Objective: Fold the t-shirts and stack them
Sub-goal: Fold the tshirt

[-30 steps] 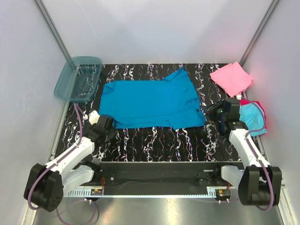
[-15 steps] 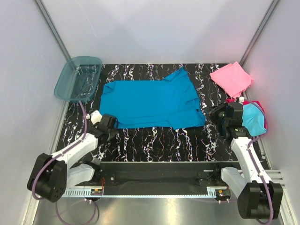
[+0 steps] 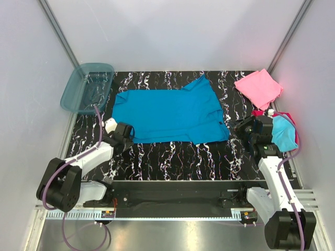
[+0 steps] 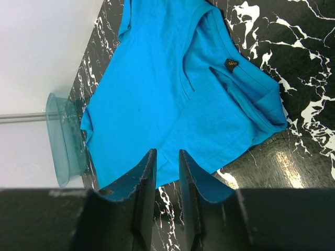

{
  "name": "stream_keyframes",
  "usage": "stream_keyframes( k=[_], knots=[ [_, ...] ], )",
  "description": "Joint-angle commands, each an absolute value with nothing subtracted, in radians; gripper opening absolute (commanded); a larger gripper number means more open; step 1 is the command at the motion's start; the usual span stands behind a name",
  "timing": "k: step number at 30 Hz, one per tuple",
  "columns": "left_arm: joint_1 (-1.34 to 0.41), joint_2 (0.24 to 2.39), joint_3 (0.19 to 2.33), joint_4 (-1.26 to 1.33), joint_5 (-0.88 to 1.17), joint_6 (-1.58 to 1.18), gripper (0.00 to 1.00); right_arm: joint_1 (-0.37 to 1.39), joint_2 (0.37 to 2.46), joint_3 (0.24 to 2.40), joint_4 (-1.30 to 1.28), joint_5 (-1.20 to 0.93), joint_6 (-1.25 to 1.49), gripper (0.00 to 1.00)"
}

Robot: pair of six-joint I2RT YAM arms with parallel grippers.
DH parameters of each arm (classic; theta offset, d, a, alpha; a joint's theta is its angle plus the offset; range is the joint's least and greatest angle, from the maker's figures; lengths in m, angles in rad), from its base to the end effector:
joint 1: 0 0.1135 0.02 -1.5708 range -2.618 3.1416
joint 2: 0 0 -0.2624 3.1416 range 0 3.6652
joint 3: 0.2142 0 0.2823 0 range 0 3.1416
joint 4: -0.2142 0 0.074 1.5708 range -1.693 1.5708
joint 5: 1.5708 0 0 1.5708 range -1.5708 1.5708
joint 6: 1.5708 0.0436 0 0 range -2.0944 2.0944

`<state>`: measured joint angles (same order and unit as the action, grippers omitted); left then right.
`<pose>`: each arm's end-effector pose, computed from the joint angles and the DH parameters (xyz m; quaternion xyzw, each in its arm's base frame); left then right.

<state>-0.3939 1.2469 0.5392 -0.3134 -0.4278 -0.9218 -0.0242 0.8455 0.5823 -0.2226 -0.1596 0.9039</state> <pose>0.2327 -0.0771 0.1316 -0.3010 0.8929 -0.0005 0.3348 0.2315 0.0013 0.2414 0.3453 0.7818 0.2809 0.4366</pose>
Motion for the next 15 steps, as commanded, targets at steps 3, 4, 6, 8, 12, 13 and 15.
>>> stream_keyframes(
  k=[3, 4, 6, 8, 12, 13, 15],
  knots=[
    [-0.364, 1.244, 0.568, -0.252, -0.439, -0.913, 0.45, -0.018, 0.828, 0.623, -0.238, -0.167, 0.870, 0.30],
    [-0.364, 1.240, 0.565, -0.245, -0.442, -0.911, 0.45, -0.020, 0.830, 0.635, -0.248, -0.158, 0.867, 0.30],
    [-0.362, 1.238, 0.565, -0.250, -0.455, -0.902, 0.45, -0.018, 0.833, 0.649, -0.261, -0.156, 0.853, 0.29],
    [-0.362, 1.233, 0.563, -0.255, -0.453, -0.907, 0.42, -0.020, 0.836, 0.663, -0.271, -0.153, 0.847, 0.29],
    [-0.362, 1.229, 0.557, -0.256, -0.459, -0.911, 0.13, -0.020, 0.838, 0.661, -0.272, -0.150, 0.850, 0.28],
    [-0.362, 1.229, 0.557, -0.261, -0.460, -0.913, 0.07, -0.018, 0.836, 0.660, -0.273, -0.150, 0.850, 0.28],
    [-0.362, 1.221, 0.558, -0.265, -0.460, -0.916, 0.00, -0.018, 0.836, 0.657, -0.272, -0.147, 0.851, 0.27]
  ],
)
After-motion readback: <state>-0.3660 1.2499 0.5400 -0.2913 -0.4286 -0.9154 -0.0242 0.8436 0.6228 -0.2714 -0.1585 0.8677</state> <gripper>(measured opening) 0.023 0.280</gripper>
